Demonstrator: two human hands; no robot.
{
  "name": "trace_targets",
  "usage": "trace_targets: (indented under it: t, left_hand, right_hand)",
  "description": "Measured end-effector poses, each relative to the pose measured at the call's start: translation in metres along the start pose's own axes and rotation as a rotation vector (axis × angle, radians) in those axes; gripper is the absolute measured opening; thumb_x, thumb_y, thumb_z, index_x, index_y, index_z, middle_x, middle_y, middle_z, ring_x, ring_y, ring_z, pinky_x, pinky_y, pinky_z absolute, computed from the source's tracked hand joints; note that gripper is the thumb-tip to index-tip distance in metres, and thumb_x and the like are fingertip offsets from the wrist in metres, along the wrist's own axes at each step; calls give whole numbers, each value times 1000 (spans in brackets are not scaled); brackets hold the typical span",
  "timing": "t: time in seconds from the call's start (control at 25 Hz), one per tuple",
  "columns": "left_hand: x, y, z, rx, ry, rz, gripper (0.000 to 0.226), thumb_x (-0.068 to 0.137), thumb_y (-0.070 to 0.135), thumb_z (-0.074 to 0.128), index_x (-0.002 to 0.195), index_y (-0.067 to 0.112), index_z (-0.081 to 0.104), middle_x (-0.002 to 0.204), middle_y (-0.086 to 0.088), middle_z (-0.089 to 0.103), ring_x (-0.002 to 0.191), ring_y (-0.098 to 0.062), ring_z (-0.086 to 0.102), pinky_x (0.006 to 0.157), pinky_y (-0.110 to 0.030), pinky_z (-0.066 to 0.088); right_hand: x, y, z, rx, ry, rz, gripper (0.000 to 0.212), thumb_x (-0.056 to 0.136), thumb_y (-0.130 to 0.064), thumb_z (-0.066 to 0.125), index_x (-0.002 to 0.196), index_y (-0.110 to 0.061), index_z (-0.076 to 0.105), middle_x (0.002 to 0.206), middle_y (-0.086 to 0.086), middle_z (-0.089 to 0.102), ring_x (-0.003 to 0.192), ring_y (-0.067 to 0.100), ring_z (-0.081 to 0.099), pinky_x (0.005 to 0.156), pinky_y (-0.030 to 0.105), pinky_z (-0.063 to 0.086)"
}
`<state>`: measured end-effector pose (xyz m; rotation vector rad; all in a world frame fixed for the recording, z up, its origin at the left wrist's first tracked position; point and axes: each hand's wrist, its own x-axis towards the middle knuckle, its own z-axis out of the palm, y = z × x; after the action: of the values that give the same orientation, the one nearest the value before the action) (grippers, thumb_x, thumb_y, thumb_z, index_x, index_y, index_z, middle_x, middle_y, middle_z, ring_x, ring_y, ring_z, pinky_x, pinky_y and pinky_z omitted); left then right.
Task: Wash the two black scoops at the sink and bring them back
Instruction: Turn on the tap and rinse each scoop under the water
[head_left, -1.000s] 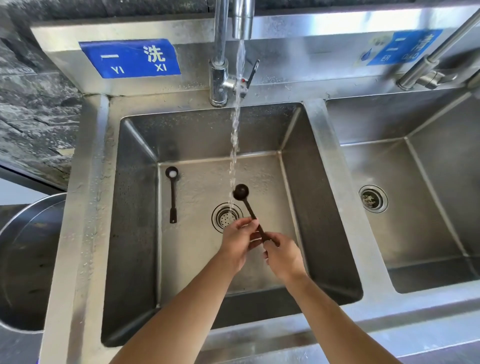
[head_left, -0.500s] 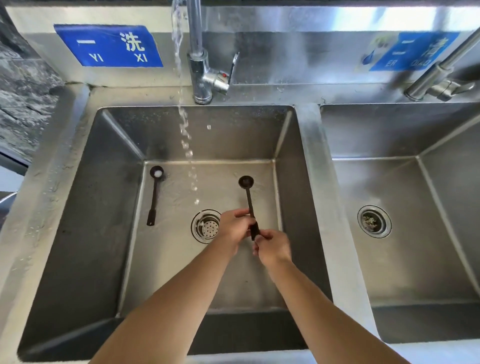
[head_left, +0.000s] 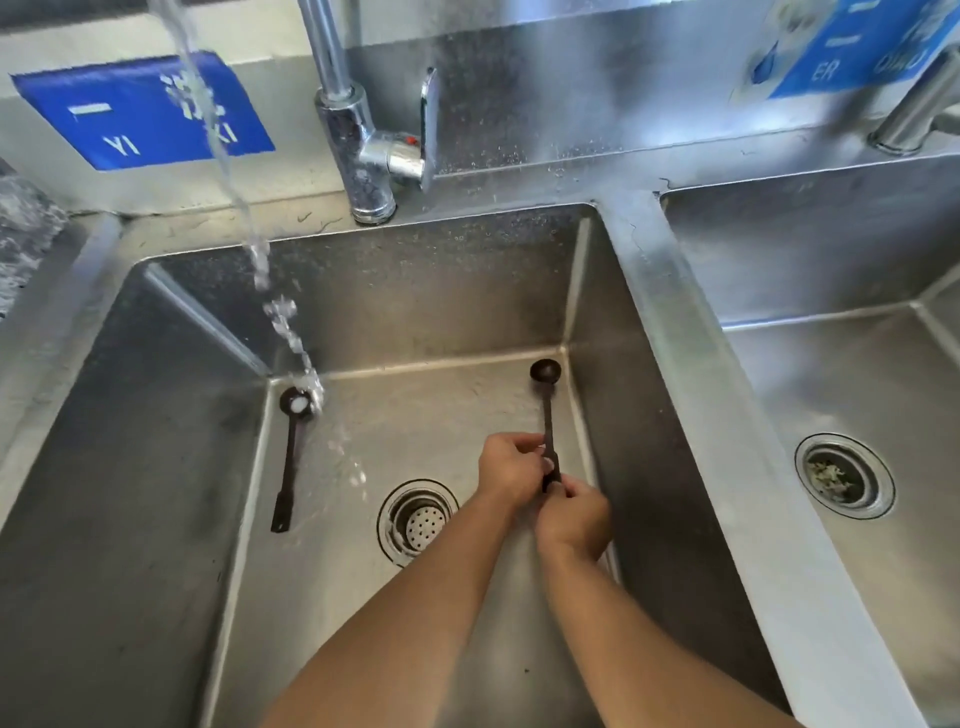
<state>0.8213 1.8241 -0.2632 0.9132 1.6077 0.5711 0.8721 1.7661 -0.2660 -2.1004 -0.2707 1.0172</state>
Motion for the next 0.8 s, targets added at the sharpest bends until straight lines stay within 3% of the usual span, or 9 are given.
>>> trace_targets:
  t: [0.2, 0.36, 0.48, 0.64, 0.8]
  left_hand:
    - [25, 6, 12, 142, 40, 53, 34, 83, -1, 73, 116, 9, 75, 111, -9, 77, 105, -21, 71, 98, -35, 56]
    - [30, 2, 16, 244, 45, 109, 34, 84, 3, 76, 117, 9, 75, 106, -12, 78, 95, -27, 75, 89, -39, 61]
    - [31, -5, 18, 319, 20, 166, 34, 86, 7, 76, 119, 9, 73, 99, -15, 78, 85, -31, 76, 84, -41, 62]
    - [35, -8, 23, 368, 51, 201, 19, 86, 10, 76, 105, 10, 78, 92, -13, 79, 79, -30, 76, 80, -40, 62]
    - [37, -6, 27, 411, 101, 238, 15, 86, 12, 76, 100, 11, 80, 94, -11, 80, 86, -24, 75, 84, -35, 61]
  right_hand:
    - [12, -3, 15, 170, 104, 86, 20, 94, -9, 63, 105, -11, 79, 100, 9, 78, 95, 30, 73, 86, 39, 60]
    - [13, -4, 17, 340, 177, 248, 20, 91, -11, 65, 104, -10, 79, 92, 8, 78, 92, 29, 74, 84, 37, 60]
    - [12, -8, 14, 388, 230, 336, 17, 91, -19, 66, 95, -10, 80, 77, 2, 70, 78, 24, 68, 59, 25, 50]
    - [11, -10, 13, 440, 218, 378, 20, 90, -19, 64, 97, -8, 79, 83, 4, 72, 82, 26, 69, 70, 31, 52]
    - [16, -6, 14, 465, 226, 398, 21, 89, -20, 64, 92, -7, 80, 81, 4, 76, 75, 24, 70, 67, 31, 55]
